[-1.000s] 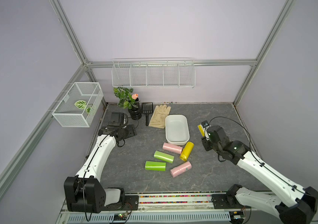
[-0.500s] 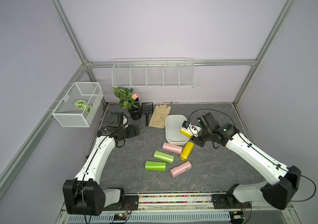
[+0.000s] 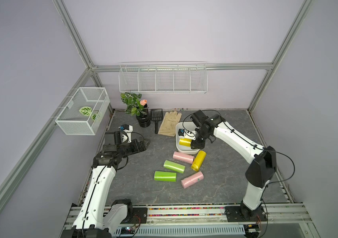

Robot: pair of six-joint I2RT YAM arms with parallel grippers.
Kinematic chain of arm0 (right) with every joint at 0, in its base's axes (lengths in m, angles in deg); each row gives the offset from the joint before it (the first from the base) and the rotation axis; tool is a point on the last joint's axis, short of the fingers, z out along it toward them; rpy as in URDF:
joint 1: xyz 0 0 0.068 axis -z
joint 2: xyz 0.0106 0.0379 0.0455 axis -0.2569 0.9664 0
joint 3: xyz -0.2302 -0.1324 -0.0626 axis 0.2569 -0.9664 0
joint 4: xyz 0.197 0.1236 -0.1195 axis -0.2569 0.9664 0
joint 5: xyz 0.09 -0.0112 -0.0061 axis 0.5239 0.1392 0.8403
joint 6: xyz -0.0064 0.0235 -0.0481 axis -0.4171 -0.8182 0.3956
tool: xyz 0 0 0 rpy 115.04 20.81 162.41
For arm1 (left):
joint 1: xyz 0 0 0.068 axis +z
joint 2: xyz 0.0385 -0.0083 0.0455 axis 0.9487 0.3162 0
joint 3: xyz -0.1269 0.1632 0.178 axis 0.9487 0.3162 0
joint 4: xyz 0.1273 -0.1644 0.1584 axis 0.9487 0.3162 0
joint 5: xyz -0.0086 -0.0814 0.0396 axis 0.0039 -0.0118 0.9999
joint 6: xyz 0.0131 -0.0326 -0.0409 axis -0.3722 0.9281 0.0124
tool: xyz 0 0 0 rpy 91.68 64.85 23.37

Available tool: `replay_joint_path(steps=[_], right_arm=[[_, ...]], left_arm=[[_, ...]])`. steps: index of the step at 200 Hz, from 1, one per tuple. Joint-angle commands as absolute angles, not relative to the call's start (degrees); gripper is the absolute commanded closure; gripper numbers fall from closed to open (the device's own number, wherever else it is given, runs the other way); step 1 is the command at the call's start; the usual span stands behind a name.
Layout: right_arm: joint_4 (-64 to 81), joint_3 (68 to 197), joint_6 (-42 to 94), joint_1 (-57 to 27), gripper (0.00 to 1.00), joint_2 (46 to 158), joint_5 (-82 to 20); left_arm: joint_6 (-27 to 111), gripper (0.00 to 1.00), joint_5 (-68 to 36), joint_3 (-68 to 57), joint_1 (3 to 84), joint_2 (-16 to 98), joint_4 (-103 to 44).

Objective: Put the roll of trash bags into the storage box
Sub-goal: Place the roll of trash bags in the storage box.

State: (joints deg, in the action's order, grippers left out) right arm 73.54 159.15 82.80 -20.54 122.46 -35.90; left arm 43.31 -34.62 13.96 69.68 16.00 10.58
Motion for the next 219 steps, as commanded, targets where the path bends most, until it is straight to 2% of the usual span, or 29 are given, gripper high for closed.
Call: replay_joint_path(steps=[1,31,114,174,219], right_arm=[[78.2,162.8,88.0,-20.2,1.0,126.8,-37.1],[77.6,162.5,91.2,-20.1,1.0,130.2,-40.2],[75.5,167.1,90.0,-19.1,1.0,136.6,-37.0],[74.2,167.3,95.6,-16.3,1.0,138.9,-31.6],[73.8,168.3,97.6,-16.0,1.0,141.7,-32.7]], left_arm=[[42.9,0.0,-35.2,13.5,69.8,17.7,9.8],[42.5,0.0,-32.8,13.6,69.8,17.0,10.0],[42.7,0.0,-32.2,13.4,69.8,18.1,9.9],[42.6,0.0,-32.1,13.4,69.8,18.4,10.0],[42.7,0.0,-31.5,13.0,69.8,19.2,10.1]])
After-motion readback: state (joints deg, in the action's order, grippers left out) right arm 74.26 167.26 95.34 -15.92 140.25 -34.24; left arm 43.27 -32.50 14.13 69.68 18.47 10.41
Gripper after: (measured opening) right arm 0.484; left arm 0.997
